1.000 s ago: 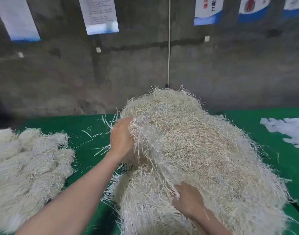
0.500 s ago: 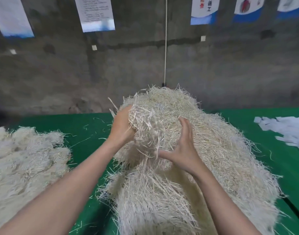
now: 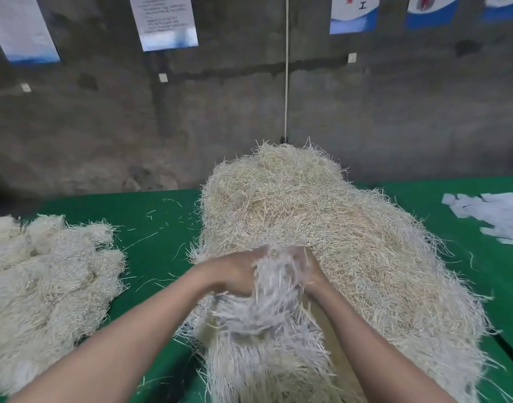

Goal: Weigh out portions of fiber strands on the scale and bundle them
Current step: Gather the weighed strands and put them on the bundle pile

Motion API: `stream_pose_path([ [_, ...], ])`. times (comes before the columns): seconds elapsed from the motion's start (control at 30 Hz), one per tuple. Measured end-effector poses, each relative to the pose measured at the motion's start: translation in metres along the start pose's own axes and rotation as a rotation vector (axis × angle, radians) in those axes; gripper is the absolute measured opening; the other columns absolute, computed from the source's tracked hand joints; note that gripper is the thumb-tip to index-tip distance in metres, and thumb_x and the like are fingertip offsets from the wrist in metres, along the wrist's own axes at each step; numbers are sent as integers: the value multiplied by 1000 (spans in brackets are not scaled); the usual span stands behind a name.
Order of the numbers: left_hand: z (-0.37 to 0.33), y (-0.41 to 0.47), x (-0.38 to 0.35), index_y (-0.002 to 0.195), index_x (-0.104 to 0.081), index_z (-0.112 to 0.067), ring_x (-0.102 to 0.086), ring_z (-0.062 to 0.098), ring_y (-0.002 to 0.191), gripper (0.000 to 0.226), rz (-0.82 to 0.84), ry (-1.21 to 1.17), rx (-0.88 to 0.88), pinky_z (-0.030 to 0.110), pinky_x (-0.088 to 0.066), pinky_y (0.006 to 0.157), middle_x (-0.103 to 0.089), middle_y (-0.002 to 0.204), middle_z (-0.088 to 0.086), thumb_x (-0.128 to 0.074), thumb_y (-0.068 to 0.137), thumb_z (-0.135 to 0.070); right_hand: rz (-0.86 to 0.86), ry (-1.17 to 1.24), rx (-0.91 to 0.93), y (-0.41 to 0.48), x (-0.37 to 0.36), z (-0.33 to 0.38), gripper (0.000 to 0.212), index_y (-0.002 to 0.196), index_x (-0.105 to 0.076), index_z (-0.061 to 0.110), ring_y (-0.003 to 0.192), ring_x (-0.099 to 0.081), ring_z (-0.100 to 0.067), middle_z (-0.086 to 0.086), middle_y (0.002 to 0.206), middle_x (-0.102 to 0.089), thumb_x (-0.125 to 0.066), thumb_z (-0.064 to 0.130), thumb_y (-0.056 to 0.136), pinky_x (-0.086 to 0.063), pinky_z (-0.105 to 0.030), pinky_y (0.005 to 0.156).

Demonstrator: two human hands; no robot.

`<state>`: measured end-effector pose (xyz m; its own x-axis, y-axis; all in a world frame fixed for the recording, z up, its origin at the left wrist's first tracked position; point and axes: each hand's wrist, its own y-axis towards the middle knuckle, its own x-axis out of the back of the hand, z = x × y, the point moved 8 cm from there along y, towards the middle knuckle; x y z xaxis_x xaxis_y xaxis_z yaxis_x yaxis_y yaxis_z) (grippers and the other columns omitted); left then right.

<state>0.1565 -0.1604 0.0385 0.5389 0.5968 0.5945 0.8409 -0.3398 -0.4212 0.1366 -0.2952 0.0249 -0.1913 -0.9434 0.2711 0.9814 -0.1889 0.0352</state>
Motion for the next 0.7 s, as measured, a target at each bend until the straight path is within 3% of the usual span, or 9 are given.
stream_pose_path([
  [0.1,-12,11,12,95,-59,-11,-55,10,62,19,-238,329,-107,18,-48,57,-59,83,-4,-49,82,-1,23,-185,85,7,5,14,19,73,-59,16,70,-58,-7,2,81,-61,-62,1,83,-49,-19,64],
  [0.2,-16,10,48,67,-54,-10,-52,9,58,29,-493,-125,-205,13,-43,56,-54,69,-4,-45,91,3,85,-21,43,-2,3,-4,20,74,-55,9,47,-51,-9,-1,66,-58,-57,18,92,-44,-21,48],
  [0.27,-16,6,51,87,-59,-2,-55,9,63,23,-477,-750,-200,16,-48,56,-58,81,8,-38,96,2,151,39,28,-10,-6,-22,28,77,-56,11,47,-48,-14,0,62,-58,-50,32,95,-43,-22,49],
  [0.33,-20,-3,39,125,-50,2,-55,9,67,33,-394,-1066,-113,16,-51,53,-55,118,21,-30,99,1,185,52,19,-15,-15,-39,31,80,-58,16,55,-51,-18,2,62,-59,-44,38,97,-46,-23,57],
  [0.43,-17,-12,42,119,-52,7,-62,15,77,28,-426,-870,-27,17,-50,83,-38,141,29,-33,98,4,156,-96,-32,-21,-9,-71,31,75,-56,23,61,-57,-13,3,67,-57,-40,34,100,-46,-21,67],
  [0.5,-8,-22,52,88,-56,-3,-55,34,113,16,-490,-738,114,36,-42,100,-45,134,30,-44,94,6,165,-345,-51,-28,1,-101,33,68,-48,27,65,-49,-3,9,73,-52,-40,26,100,-44,-28,72],
  [0.57,-16,-22,69,71,-42,-9,-54,32,110,27,-510,-623,84,38,-44,97,-54,113,27,-45,95,3,200,-449,-84,-34,4,-118,25,75,-46,33,87,-47,-7,12,89,-50,-44,25,98,-40,-28,83],
  [0.63,-29,-21,71,82,-48,-4,-56,26,97,18,-435,-755,1,36,-51,87,-53,103,18,-38,98,-3,215,-363,-107,-32,1,-102,14,106,-55,29,109,-50,-12,9,117,-49,-55,24,93,-44,-28,93],
  [0.7,-33,-15,70,124,-47,6,-48,30,124,31,-423,-672,-83,41,-39,104,-46,135,21,-32,100,-6,146,-286,-64,-21,12,-60,33,118,-53,22,106,-56,-14,5,125,-50,-61,13,87,-53,-26,86],
])
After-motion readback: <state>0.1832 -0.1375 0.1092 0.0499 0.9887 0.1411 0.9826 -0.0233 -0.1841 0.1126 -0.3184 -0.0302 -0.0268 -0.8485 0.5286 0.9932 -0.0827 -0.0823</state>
